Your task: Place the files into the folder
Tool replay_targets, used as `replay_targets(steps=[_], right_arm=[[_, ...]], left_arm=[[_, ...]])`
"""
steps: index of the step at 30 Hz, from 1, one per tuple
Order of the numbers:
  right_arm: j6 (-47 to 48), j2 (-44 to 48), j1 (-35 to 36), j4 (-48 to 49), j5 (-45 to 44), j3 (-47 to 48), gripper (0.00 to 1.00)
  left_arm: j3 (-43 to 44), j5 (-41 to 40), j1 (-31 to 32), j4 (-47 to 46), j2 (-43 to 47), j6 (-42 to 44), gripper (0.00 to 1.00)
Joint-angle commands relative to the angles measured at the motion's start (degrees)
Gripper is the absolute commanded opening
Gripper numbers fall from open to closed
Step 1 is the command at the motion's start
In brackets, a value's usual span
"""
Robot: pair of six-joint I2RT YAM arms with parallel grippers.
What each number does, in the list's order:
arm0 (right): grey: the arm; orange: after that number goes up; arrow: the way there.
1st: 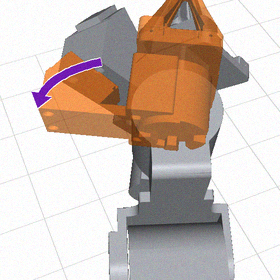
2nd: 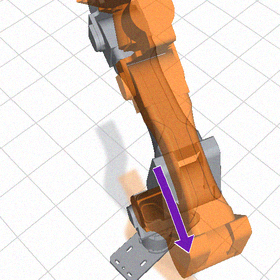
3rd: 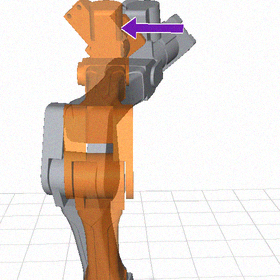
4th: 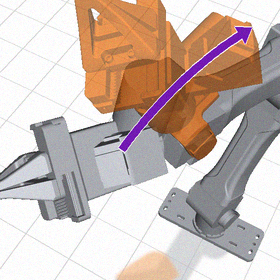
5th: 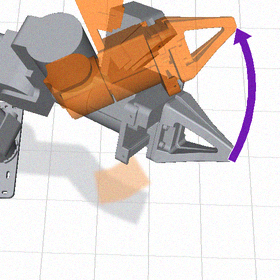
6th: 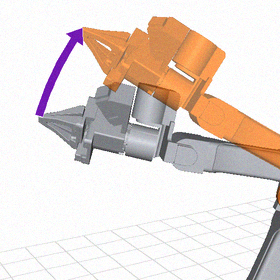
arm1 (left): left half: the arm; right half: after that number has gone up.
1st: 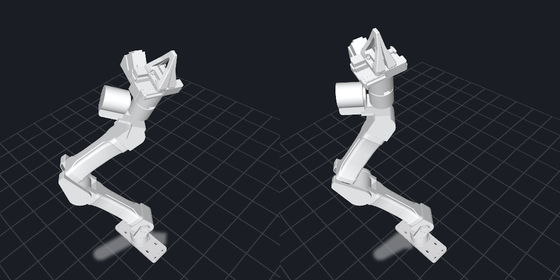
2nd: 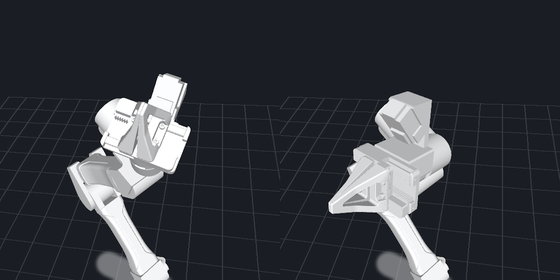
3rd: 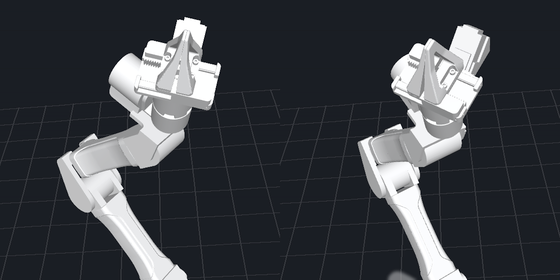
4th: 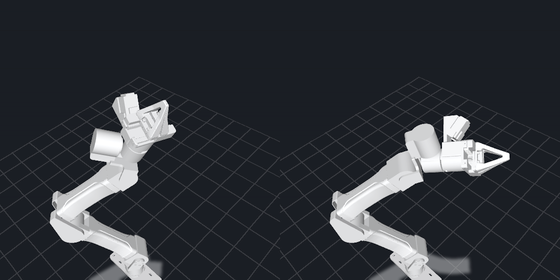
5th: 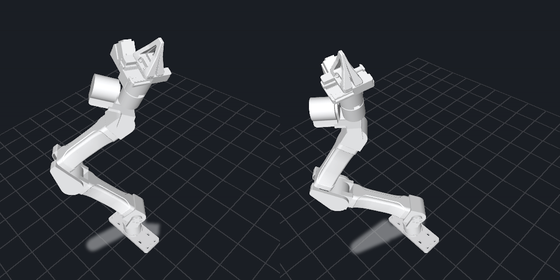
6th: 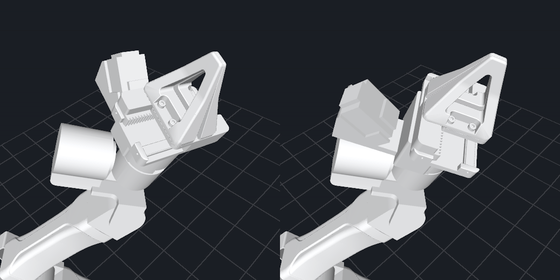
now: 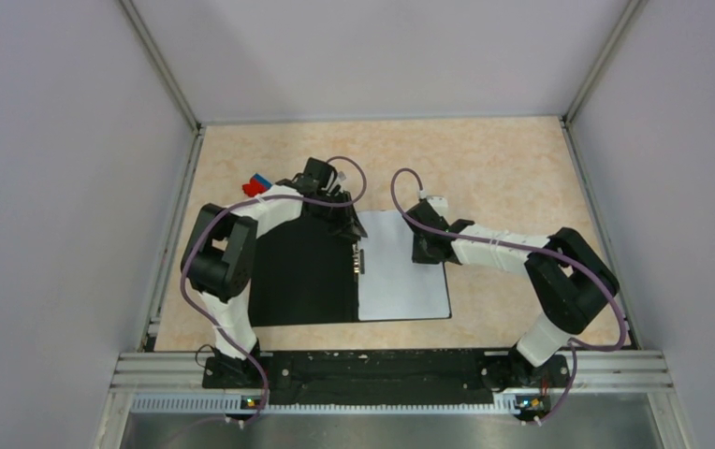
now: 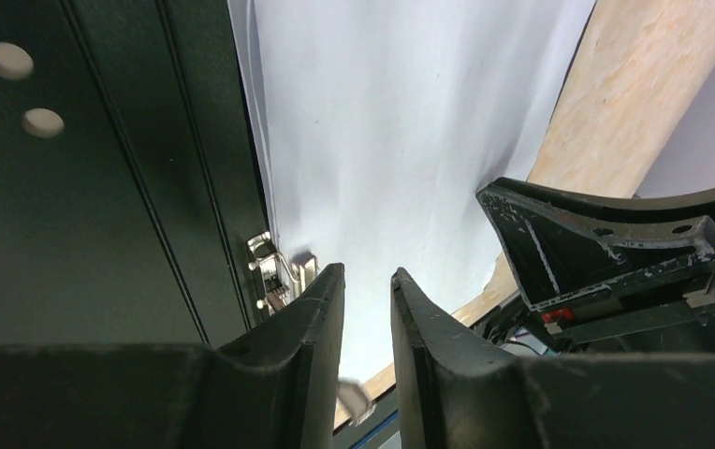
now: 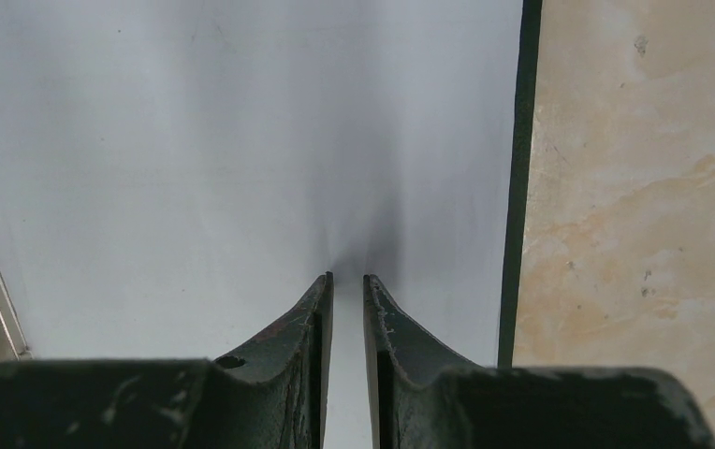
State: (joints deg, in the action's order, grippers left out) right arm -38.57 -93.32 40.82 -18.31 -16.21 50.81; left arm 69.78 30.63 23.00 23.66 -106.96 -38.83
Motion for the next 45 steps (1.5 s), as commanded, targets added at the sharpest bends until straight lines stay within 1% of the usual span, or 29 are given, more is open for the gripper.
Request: replay_targets(steps=[1, 7, 12, 20, 27, 32, 45], right_arm=[[-0.3, -2.7, 0.0, 0.5, 1.0, 0.8, 0.18], [-0.3, -2.7, 0.0, 0.5, 1.0, 0.9, 0.18], [-0.3, -2.8, 0.0, 0.5, 1.0, 1.1, 0.18], [-0.2, -3.4, 0.0, 0.3, 1.3, 1.7, 0.18], [-0.2, -3.6, 0.0, 0.3, 1.3, 1.9, 0.18], [-0.3, -3.5, 0.1, 0.4, 1.4, 1.8, 0.18], [-0.4, -3.1, 0.0, 0.4, 1.4, 1.5, 0.18]], left_arm=[[-1.3, 0.9, 0.5, -1.7, 4.1, 1.3, 0.3], [-2.9, -0.1, 1.2, -1.0, 6.0, 1.8, 0.3], [-2.9, -4.1, 1.8, 1.6, 8.0, 2.8, 0.29], [2.4, -23.6, 5.2, 12.4, 12.1, 7.0, 0.29], [2.4, -32.6, 10.3, 16.0, 11.2, 7.1, 0.24], [1.6, -35.2, 12.4, 16.9, 11.9, 6.4, 0.23], [0.0, -34.8, 13.6, 16.9, 12.1, 5.5, 0.21]])
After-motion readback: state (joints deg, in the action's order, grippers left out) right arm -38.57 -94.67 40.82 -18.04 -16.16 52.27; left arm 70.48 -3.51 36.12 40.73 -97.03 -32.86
